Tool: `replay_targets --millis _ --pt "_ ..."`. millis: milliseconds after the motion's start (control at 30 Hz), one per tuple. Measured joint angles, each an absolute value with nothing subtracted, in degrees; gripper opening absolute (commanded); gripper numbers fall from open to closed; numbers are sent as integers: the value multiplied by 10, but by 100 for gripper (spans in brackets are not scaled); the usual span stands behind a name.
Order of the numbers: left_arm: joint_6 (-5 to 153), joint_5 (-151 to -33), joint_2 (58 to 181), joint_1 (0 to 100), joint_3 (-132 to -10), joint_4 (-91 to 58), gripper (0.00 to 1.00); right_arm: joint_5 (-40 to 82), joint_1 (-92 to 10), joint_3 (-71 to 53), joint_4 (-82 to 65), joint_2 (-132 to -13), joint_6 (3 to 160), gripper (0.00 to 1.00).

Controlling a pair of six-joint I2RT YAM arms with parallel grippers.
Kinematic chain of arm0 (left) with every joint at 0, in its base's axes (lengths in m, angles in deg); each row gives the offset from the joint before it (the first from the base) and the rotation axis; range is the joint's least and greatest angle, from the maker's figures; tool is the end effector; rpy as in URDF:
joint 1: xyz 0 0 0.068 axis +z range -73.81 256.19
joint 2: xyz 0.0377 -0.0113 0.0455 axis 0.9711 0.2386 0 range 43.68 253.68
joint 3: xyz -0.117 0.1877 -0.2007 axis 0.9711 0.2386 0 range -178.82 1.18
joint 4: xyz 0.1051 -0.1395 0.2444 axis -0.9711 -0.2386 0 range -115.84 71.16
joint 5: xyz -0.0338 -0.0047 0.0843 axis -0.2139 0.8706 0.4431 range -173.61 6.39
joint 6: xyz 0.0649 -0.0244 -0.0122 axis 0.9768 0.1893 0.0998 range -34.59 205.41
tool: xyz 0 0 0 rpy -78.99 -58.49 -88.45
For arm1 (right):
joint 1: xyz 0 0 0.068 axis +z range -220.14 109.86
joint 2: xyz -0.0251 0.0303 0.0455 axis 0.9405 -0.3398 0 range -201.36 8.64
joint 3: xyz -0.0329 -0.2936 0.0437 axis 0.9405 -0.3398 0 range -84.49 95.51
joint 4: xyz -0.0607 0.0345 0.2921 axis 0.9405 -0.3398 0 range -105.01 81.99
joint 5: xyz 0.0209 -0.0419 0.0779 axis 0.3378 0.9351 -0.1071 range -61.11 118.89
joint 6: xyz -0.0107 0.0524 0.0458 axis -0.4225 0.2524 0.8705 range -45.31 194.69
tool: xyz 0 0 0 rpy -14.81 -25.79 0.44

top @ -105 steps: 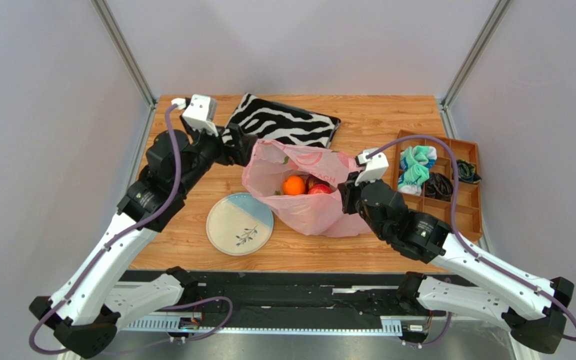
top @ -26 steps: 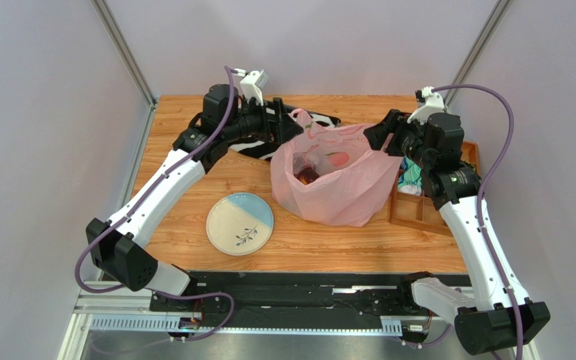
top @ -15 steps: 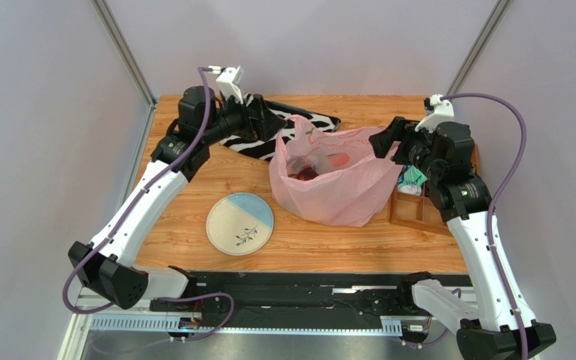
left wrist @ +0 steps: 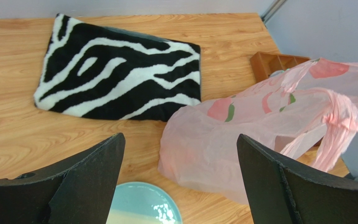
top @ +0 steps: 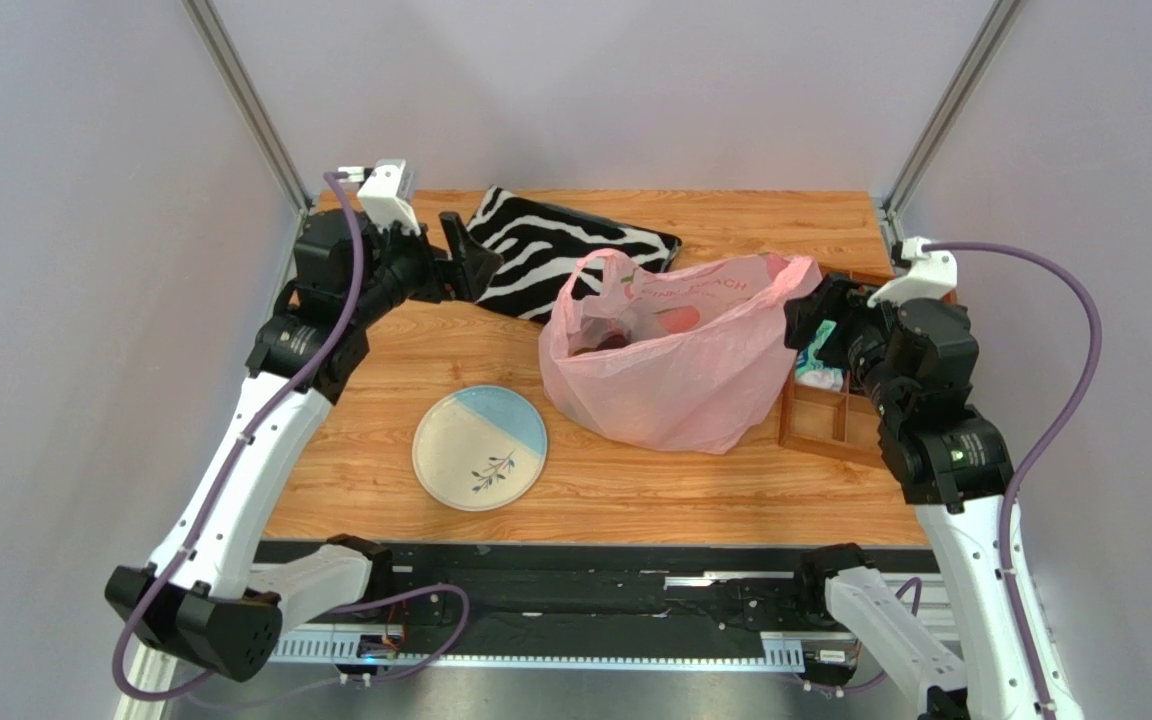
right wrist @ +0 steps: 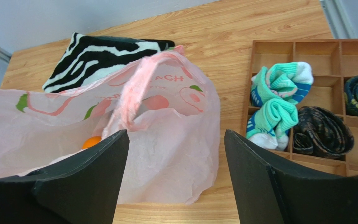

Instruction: Place the fruits into the plastic bag

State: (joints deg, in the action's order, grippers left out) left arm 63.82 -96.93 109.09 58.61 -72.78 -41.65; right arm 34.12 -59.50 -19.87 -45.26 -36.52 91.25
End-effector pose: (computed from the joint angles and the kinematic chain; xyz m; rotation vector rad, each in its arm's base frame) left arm 0.2811 -0.1031 0.4476 0.1039 1.8656 -0.6898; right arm 0.1877 0.0299 0.4313 0.1603 1.8803 0.2396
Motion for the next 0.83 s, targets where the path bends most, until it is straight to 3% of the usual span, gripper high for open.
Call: replay_targets --millis 367,833 --pt "696 -901 940 586 -665 -458 99 399 -595 -311 -392 -276 907 79" --pt "721 -848 924 586 -632 -479 99 430 -595 -367 -346 -249 895 79"
